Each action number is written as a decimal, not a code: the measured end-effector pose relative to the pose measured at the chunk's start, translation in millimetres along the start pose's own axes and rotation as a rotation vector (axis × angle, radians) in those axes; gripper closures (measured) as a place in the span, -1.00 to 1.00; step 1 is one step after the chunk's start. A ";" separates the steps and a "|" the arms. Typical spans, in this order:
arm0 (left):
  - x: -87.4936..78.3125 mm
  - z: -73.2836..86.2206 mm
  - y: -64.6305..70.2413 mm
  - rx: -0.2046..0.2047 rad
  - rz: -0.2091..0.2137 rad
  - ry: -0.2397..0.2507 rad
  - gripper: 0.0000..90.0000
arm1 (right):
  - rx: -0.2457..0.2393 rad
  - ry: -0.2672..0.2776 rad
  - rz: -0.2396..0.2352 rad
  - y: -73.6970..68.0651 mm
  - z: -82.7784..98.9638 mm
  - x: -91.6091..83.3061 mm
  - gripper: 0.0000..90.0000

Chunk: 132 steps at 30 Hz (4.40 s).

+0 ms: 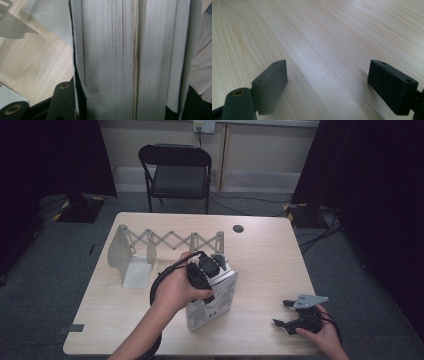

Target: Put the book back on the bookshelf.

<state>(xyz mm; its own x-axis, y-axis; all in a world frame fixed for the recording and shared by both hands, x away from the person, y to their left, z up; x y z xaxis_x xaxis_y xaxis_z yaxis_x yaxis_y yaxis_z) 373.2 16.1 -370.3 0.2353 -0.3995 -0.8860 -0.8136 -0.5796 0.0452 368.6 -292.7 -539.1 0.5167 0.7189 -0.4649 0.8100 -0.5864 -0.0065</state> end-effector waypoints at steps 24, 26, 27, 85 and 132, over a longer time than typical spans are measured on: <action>-32.3 7.7 -10.5 -0.104 -0.051 -0.060 0.18 | 0.000 0.000 0.000 0.1 -0.1 0.0 -0.66; -33.0 8.7 -13.5 -0.114 -0.053 -0.056 0.18 | 0.000 -0.001 -0.001 0.0 -0.1 0.0 -0.66; -33.4 9.3 -14.7 -0.121 -0.052 -0.055 0.18 | 0.000 -0.001 -0.001 0.0 -0.1 0.0 -0.66; -21.2 -21.9 -65.0 -0.347 -0.166 -0.014 0.18 | 0.000 -0.002 -0.003 -0.3 -0.1 0.0 -0.67; 4.4 -52.0 -91.7 -0.496 -0.269 0.043 0.18 | -0.003 -0.002 -0.003 0.0 0.0 0.0 -0.67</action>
<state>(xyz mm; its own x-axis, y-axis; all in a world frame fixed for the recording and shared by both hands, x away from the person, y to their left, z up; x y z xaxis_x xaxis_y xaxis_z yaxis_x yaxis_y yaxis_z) 476.6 30.5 -354.4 0.4294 -0.2141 -0.8774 -0.3775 -0.9251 0.0410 368.6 -292.6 -539.1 0.5142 0.7198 -0.4664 0.8120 -0.5836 -0.0054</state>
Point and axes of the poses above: each handheld gripper's, and its own axes: x roughly forward along the jaws, z roughly out of its underside, y roughly to its right, the point moved 6 cm from there along x, roughly forward along the jaws, and after that the axes turned 15 degrees about y, right-handed, at the moved point
